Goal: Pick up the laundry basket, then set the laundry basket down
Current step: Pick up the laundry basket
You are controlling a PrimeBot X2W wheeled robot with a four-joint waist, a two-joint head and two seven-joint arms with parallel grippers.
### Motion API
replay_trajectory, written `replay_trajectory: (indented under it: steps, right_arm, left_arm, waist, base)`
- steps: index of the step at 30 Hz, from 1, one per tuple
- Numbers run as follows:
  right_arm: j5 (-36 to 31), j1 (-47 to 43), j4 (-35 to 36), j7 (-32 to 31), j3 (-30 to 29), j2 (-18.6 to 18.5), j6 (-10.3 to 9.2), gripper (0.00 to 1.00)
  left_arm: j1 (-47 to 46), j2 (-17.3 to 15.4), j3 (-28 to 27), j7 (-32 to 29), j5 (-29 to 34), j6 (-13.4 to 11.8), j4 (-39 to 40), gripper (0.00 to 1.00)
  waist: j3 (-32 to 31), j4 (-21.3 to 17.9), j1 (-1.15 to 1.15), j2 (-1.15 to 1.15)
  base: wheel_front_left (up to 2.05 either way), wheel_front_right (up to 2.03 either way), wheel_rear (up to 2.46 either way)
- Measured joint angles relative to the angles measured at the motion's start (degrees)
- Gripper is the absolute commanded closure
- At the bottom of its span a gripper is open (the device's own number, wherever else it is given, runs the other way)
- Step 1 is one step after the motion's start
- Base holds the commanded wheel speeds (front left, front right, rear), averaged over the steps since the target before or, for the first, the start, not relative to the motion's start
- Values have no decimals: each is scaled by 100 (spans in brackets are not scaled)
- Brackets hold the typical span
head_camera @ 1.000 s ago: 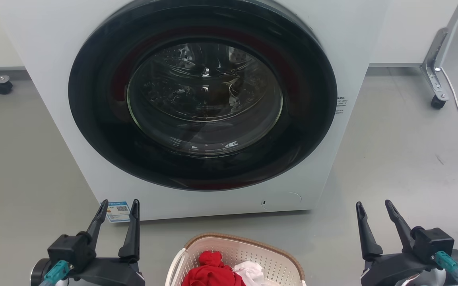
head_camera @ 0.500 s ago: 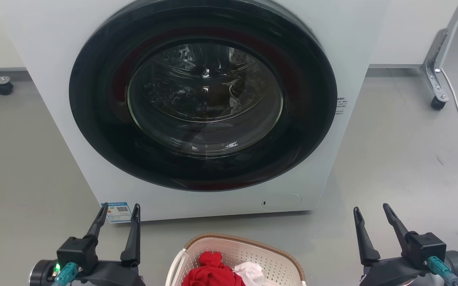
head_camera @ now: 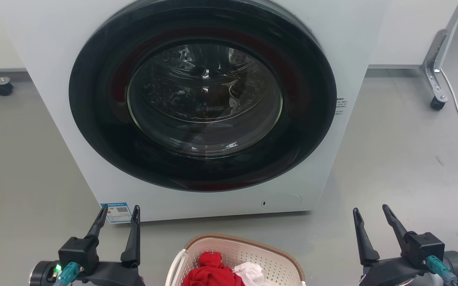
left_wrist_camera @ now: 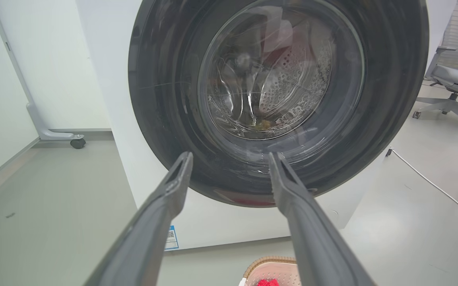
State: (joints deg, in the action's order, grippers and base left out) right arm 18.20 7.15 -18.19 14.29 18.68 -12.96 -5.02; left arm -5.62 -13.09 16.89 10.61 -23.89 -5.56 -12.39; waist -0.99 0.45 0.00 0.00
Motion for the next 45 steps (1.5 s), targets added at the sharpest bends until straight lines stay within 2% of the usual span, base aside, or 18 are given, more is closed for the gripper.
replay_trajectory:
  steps: [22, 30, 45]
  right_arm:
    - [1, 45, 58, 0, 7, 2, 47, 0]
    - [1, 154, 224, -1, 4, 9, 47, 0]
    - [-15, 679, 434, -2, -42, 141, -9, 0]
  left_arm:
    - [12, 1, 27, -52, 49, -24, 152, 0]
    - [-68, -13, 33, -148, 74, -35, 302, 0]
    - [-735, -23, 196, -457, 68, 210, 240, 0]
  waist:
    - [220, 17, 0, 0]
    - [688, 14, 0, 0]
    - [1884, -30, 2, 0]
  base:
    - [0, 0, 0]
    - [0, 0, 0]
    - [0, 0, 0]
